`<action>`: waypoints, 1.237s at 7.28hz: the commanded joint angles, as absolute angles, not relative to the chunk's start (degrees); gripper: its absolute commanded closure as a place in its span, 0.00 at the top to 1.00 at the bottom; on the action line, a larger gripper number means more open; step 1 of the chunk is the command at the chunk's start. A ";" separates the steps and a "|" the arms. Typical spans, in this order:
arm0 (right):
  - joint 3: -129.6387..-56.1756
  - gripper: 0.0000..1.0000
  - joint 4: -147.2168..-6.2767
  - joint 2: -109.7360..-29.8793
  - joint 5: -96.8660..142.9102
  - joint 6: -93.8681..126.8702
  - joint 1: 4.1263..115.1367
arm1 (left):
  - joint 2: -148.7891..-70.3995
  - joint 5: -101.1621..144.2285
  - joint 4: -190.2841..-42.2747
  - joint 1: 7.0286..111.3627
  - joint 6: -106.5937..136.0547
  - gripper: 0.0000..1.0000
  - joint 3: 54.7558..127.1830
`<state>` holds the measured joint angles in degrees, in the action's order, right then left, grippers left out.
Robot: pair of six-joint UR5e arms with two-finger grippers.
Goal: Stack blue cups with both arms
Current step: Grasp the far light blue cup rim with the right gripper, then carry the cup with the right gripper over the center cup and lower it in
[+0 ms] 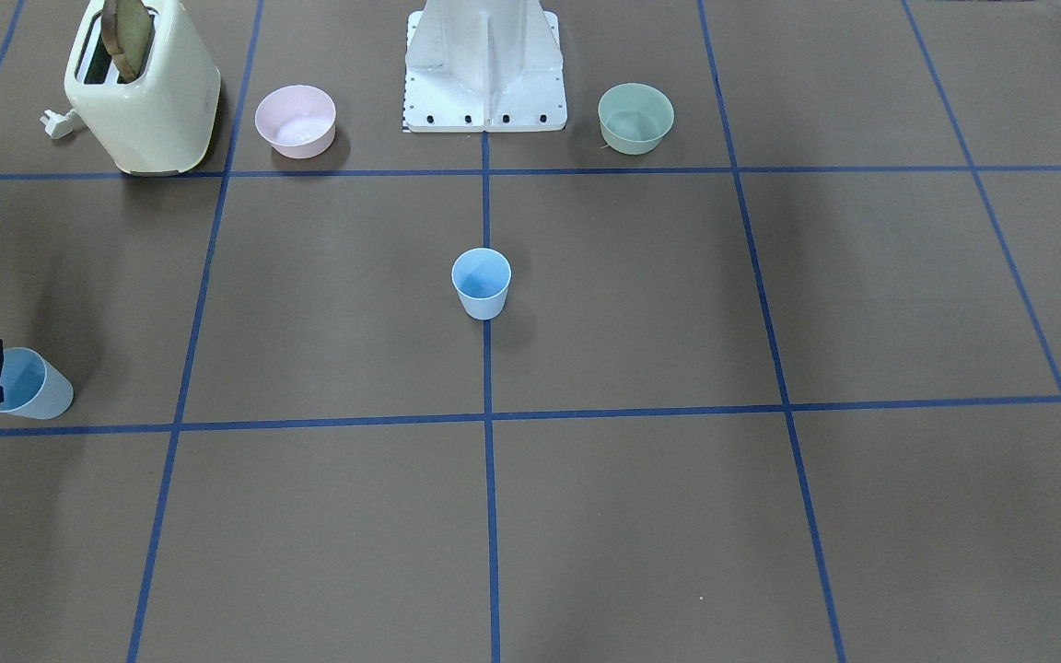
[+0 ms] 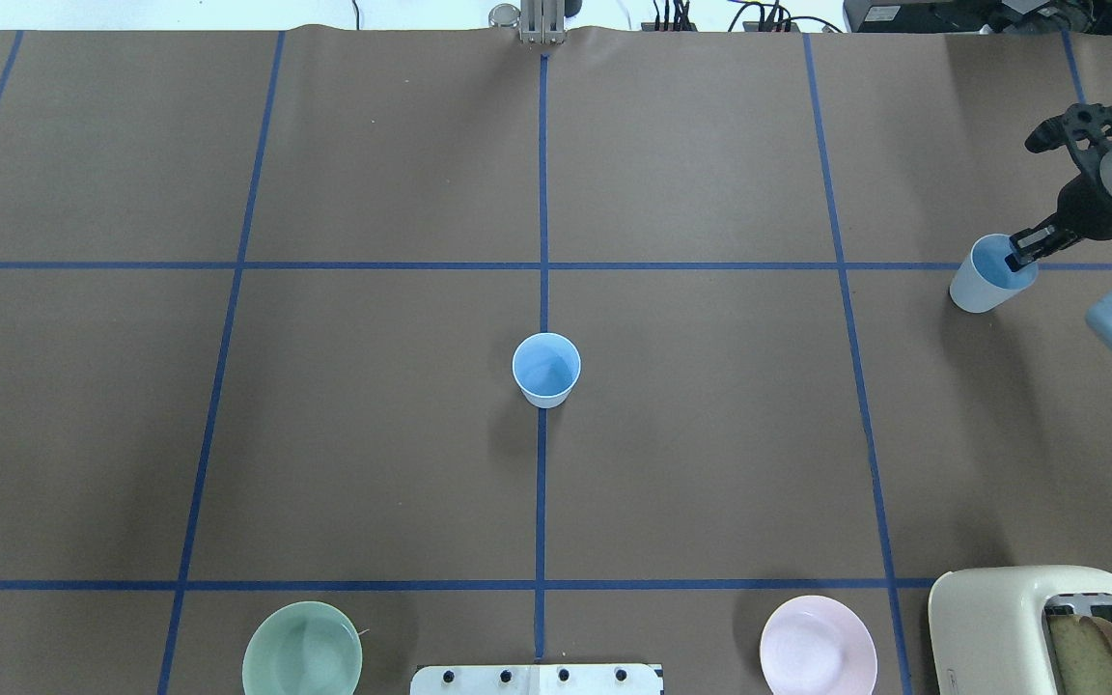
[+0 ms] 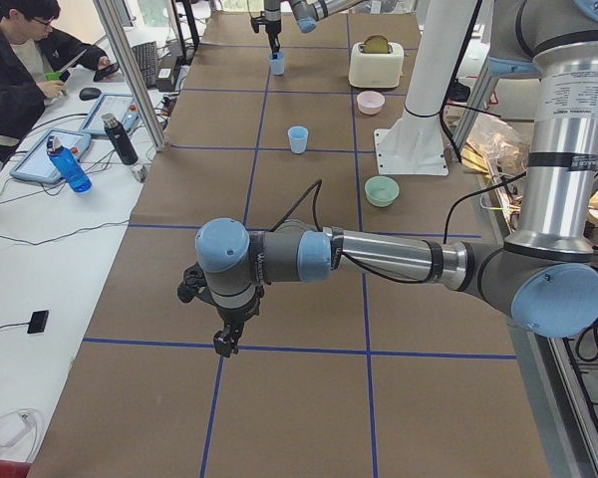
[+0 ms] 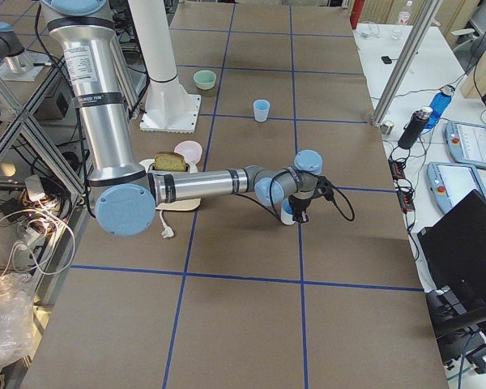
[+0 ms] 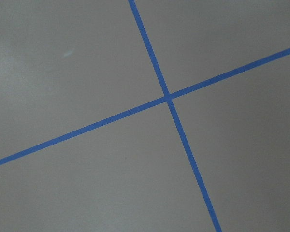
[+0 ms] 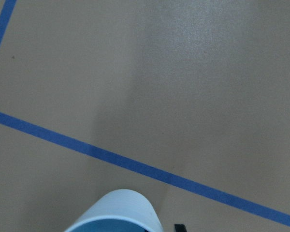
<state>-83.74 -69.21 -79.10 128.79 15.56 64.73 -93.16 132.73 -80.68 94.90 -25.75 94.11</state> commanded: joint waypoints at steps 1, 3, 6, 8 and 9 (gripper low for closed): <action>-86.12 0.00 -69.34 -78.93 129.55 15.73 64.69 | -89.77 133.06 -81.63 94.92 -26.10 0.98 95.43; -89.71 0.00 -70.04 -76.92 132.44 22.36 64.69 | -87.46 135.69 -82.96 94.92 -15.72 0.98 96.50; -96.49 0.00 -72.66 -67.64 131.32 47.46 57.86 | -83.76 135.62 -88.07 94.83 -14.50 0.98 98.79; -102.19 0.00 -87.64 -55.95 123.01 60.15 49.27 | -83.76 135.70 -88.07 94.83 -14.50 0.98 98.79; -102.74 0.00 -94.41 -50.42 117.13 66.64 44.09 | -83.76 135.70 -88.07 94.83 -14.50 0.98 98.70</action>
<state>-100.98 -85.87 -57.21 123.65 58.80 50.15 -83.79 135.69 -88.03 94.84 -14.52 98.75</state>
